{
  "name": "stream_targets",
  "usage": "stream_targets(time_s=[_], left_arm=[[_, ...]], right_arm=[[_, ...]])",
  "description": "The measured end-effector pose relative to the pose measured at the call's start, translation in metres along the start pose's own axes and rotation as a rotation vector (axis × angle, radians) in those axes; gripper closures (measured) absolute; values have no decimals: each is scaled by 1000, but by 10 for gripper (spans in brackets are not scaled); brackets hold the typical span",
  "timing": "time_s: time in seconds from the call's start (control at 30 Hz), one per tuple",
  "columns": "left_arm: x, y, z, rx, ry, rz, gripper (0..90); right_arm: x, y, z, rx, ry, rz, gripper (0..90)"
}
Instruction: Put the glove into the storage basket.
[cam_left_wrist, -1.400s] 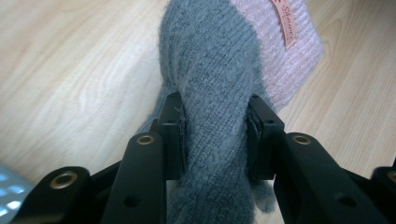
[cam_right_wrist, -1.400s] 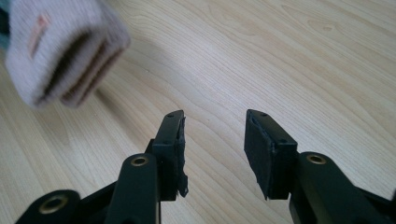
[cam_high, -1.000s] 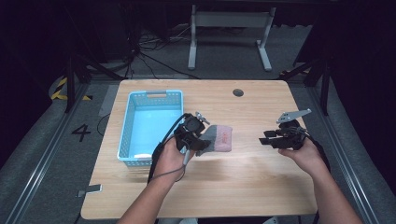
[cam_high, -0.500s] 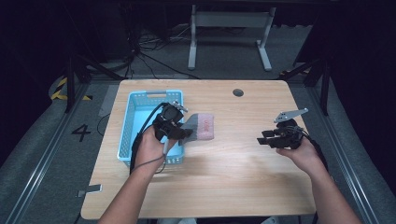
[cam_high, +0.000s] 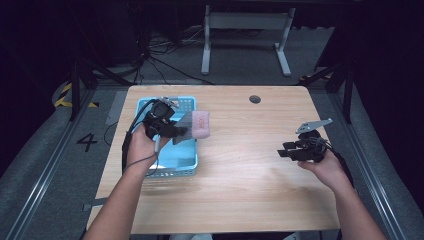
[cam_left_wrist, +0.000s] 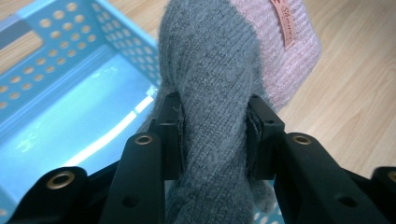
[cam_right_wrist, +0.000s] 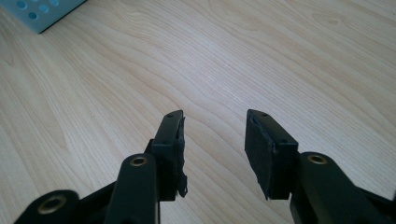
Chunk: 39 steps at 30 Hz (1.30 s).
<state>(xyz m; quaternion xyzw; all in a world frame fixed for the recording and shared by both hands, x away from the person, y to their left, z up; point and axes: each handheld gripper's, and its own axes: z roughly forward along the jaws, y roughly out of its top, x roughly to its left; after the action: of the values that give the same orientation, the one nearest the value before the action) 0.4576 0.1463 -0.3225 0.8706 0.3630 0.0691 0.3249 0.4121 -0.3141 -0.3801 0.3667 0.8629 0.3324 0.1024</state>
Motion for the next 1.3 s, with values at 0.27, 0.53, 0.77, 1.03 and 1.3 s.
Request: stream_targets(time_s=[0.27,0.53,0.77,1.03,1.3], left_arm=[[29,-4,3,5,51,-25,643],[49,-5,10,1,51,-47,643],[62,-3,26,65,55,-57,643],[71,-9,43,92,19,-106,642],[72,-9,63,191,47,-92,641]], right_arm=[[1,-3,0,6,-6,10,577],[9,-2,2,9,-1,-6,577],[7,-6,-1,12,-6,9,577],[8,-9,-1,17,-6,12,576],[9,-9,1,22,-5,3,571]])
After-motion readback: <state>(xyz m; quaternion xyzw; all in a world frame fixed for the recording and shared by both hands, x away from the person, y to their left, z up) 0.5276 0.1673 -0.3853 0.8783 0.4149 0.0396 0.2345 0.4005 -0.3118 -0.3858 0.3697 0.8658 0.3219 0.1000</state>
